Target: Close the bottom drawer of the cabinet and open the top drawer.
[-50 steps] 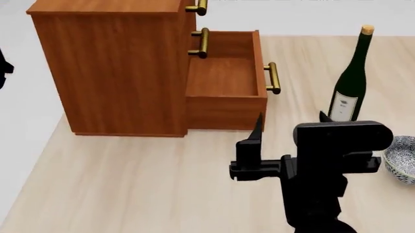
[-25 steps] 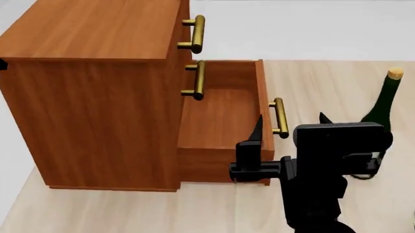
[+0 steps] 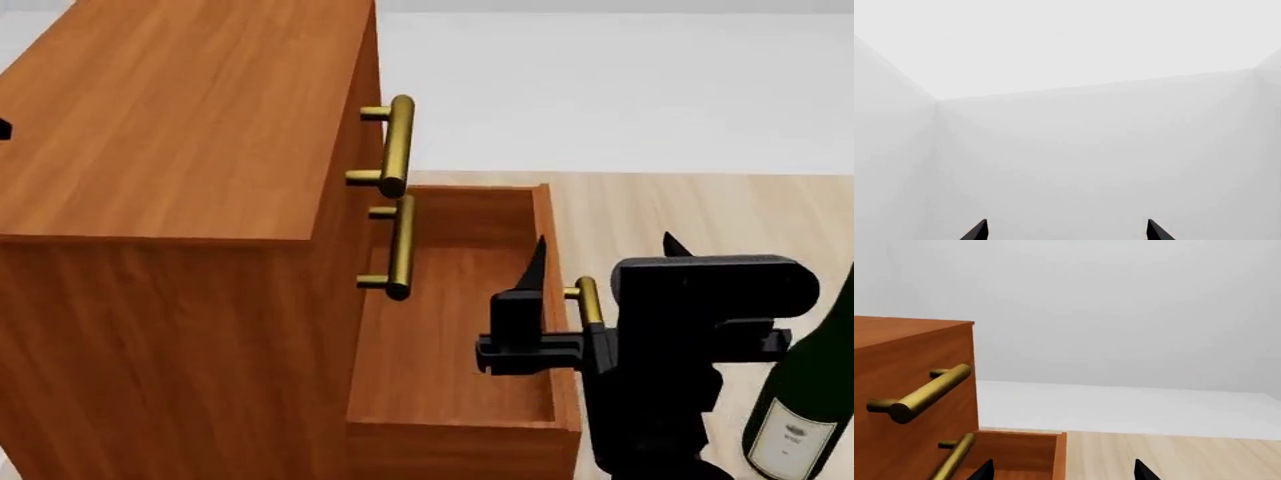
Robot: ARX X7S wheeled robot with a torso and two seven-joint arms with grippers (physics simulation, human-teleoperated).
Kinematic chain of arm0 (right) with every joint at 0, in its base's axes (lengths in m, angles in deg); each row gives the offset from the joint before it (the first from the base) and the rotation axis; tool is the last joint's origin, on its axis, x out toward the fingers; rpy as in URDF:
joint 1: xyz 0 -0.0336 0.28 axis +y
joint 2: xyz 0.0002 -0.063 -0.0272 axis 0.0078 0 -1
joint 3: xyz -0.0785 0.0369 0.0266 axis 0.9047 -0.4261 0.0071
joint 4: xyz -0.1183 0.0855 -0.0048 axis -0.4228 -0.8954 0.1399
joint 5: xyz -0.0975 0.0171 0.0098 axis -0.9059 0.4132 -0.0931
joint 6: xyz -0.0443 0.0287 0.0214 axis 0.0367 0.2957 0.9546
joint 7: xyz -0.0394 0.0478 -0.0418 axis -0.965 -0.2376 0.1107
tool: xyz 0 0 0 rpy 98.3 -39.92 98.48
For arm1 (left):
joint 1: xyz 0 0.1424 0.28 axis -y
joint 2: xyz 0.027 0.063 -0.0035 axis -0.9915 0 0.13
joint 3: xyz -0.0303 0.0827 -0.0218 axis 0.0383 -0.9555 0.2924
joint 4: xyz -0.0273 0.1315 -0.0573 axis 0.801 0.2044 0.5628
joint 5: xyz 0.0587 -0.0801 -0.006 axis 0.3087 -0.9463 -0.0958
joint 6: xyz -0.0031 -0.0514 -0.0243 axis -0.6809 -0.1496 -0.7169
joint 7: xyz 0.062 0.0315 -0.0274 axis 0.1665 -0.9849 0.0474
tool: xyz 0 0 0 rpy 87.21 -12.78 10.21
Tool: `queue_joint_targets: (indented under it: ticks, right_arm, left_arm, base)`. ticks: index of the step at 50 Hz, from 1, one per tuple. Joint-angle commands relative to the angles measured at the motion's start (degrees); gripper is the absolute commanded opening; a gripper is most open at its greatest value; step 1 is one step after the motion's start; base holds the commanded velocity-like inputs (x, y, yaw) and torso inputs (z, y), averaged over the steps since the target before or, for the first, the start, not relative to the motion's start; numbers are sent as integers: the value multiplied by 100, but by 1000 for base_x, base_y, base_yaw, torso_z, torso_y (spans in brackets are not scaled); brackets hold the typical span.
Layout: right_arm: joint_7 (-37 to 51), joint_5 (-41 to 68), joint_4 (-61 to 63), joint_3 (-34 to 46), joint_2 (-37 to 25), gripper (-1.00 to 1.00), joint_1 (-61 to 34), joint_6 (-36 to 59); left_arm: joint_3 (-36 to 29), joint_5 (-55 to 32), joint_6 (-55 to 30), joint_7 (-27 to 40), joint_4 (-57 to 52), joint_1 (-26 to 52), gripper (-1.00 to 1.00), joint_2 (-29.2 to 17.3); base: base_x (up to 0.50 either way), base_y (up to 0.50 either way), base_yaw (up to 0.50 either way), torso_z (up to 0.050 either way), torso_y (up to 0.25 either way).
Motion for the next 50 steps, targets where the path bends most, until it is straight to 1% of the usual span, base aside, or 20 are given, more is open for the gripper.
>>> queue_joint_targets:
  ticks: [1,11,50]
  right_arm:
    - [22,52,22,-2,-14,100,-6,11]
    - [34,54,-8,72,-7,100,-46,5]
    - [107,159,-54,56,-63,100,-15,-91]
  left_arm:
    - [20,-57,-21,24,-22,16,100,-8]
    - [52,-105,-74,54,-28,23,100,-34]
    - [-44,-163,-93,130,21,111,100,-88]
  base:
    - [0,0,0,0,0]
    - [0,0,0,0,0]
    - [0,0,0,0,-115]
